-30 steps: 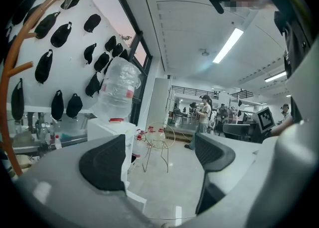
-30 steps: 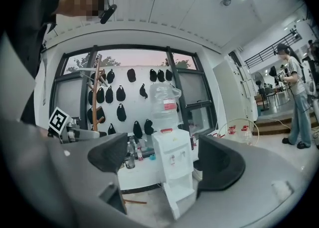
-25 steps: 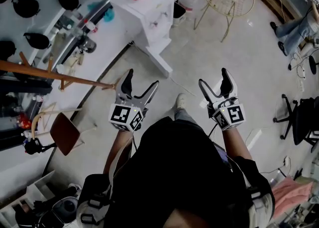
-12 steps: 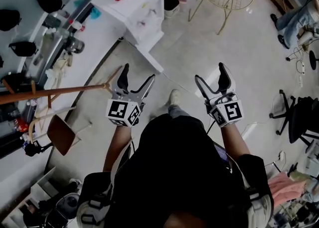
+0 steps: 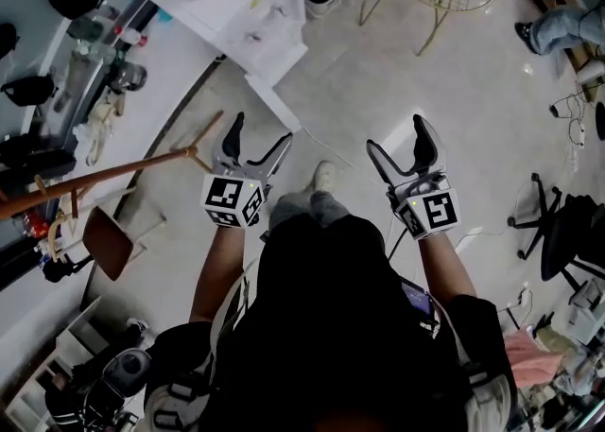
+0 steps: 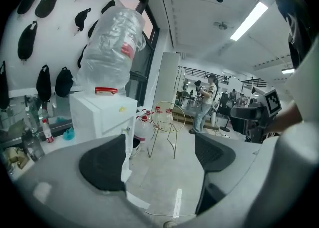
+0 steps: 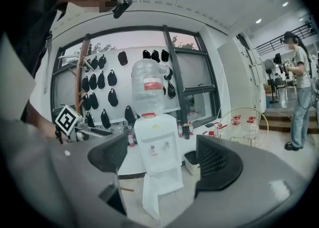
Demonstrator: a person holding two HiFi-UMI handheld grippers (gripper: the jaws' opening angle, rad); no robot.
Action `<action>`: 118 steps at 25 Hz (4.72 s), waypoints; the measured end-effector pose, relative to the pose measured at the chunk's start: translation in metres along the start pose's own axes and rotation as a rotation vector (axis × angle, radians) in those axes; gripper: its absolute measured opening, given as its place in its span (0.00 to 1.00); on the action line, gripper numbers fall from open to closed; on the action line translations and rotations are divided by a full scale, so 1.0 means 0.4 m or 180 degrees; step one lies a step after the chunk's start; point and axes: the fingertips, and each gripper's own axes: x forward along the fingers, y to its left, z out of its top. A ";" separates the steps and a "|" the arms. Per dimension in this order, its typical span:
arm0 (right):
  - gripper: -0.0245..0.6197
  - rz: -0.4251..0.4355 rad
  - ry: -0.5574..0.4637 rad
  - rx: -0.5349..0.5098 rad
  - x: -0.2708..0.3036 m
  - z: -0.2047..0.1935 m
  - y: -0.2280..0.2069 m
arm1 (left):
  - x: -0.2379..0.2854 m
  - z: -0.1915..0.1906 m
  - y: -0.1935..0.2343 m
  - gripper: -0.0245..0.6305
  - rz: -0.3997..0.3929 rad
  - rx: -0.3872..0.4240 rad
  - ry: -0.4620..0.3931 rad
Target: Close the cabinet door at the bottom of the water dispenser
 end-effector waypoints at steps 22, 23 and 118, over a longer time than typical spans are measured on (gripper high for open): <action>0.65 0.0206 0.0775 0.0174 0.258 -0.495 -0.058 | 0.234 -0.478 0.154 0.69 0.0024 -0.0356 0.0756; 0.65 0.0192 0.0804 0.0167 0.270 -0.519 -0.065 | 0.246 -0.502 0.163 0.69 0.0011 -0.0366 0.0779; 0.53 -0.0576 0.1329 0.0397 0.542 -0.815 -0.303 | 0.646 -0.999 0.246 0.59 -0.0650 -0.1369 0.2469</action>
